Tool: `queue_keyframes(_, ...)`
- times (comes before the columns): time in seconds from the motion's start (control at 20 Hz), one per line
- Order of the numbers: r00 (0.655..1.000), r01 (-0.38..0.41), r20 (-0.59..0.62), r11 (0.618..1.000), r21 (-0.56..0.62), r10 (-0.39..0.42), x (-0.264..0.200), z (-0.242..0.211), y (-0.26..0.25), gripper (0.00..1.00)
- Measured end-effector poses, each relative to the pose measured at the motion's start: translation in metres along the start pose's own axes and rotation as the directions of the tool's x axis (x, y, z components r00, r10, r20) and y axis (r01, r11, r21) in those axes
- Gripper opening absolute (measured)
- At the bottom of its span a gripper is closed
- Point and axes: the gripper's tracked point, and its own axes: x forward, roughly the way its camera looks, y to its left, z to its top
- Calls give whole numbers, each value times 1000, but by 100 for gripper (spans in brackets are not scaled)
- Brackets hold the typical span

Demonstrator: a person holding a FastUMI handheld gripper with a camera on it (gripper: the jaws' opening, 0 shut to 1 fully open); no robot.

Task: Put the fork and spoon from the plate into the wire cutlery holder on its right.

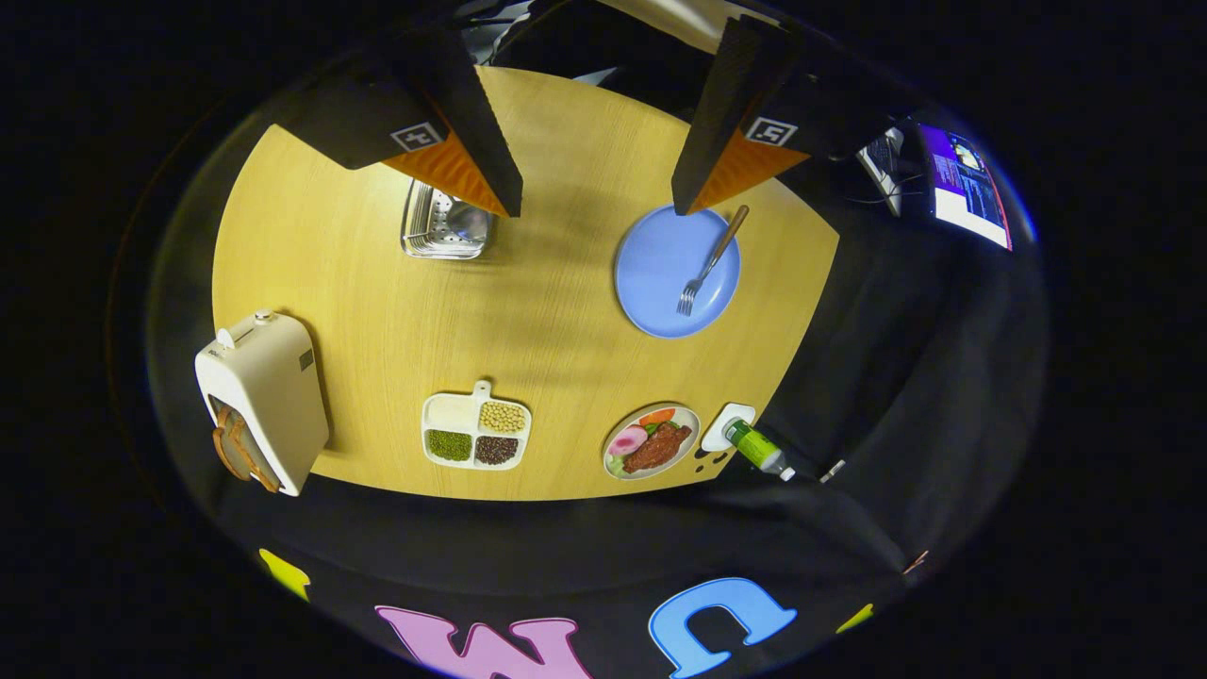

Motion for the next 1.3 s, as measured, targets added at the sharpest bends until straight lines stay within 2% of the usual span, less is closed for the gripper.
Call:
queue_keyframes(0.5,999,-31,-20,999,15,31,78,-12,85,99)
queue_keyframes(1.05,985,20,-170,1000,-1,-20,198,-48,138,99)
queue_keyframes(1.3,973,61,-225,997,40,-51,229,-68,141,100)
